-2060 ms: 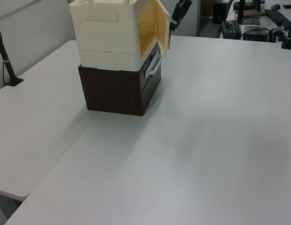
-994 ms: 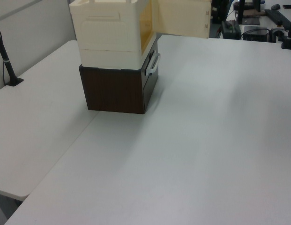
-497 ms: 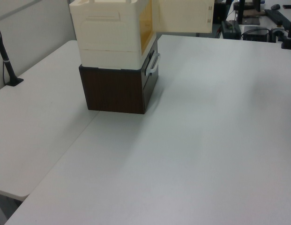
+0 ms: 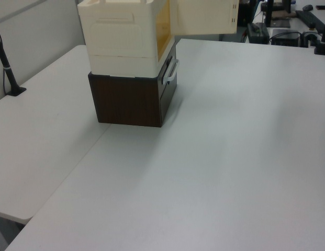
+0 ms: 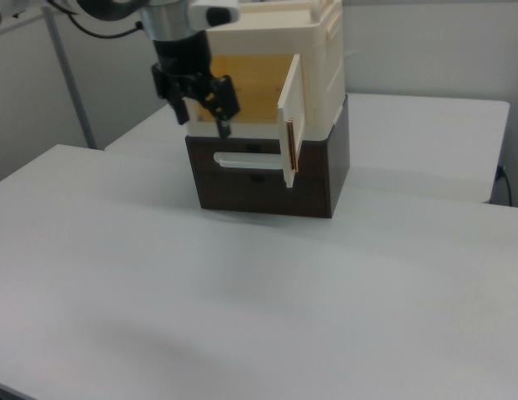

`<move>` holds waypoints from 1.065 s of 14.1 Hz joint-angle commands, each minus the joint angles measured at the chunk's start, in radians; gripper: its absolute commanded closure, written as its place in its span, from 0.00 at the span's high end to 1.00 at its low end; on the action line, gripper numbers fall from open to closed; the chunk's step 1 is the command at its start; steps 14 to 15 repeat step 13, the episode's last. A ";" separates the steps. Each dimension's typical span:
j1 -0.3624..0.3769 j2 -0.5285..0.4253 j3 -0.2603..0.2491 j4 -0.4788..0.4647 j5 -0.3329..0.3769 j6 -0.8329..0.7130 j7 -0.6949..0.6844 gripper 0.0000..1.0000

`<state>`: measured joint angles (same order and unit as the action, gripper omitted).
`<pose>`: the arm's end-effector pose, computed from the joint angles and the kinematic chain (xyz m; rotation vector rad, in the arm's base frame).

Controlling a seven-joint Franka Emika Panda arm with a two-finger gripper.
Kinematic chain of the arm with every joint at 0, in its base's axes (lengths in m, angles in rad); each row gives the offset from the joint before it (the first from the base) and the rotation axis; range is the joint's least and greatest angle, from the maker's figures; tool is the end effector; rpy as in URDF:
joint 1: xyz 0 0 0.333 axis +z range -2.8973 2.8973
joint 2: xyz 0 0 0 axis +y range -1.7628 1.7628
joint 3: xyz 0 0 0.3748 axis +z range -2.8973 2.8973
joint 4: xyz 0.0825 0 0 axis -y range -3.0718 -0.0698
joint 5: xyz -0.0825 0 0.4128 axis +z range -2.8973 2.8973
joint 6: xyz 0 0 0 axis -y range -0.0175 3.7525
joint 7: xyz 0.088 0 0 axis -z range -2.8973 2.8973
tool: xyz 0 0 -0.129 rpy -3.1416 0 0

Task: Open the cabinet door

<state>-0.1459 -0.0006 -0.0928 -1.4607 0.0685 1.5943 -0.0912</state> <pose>0.5733 -0.1306 0.7197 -3.0800 0.2229 -0.2221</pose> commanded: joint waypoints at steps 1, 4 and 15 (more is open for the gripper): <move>0.101 -0.006 -0.007 -0.013 -0.012 -0.020 0.071 1.00; 0.156 0.002 -0.013 -0.038 -0.013 -0.007 0.074 1.00; 0.181 0.024 -0.011 -0.070 -0.018 0.047 0.080 1.00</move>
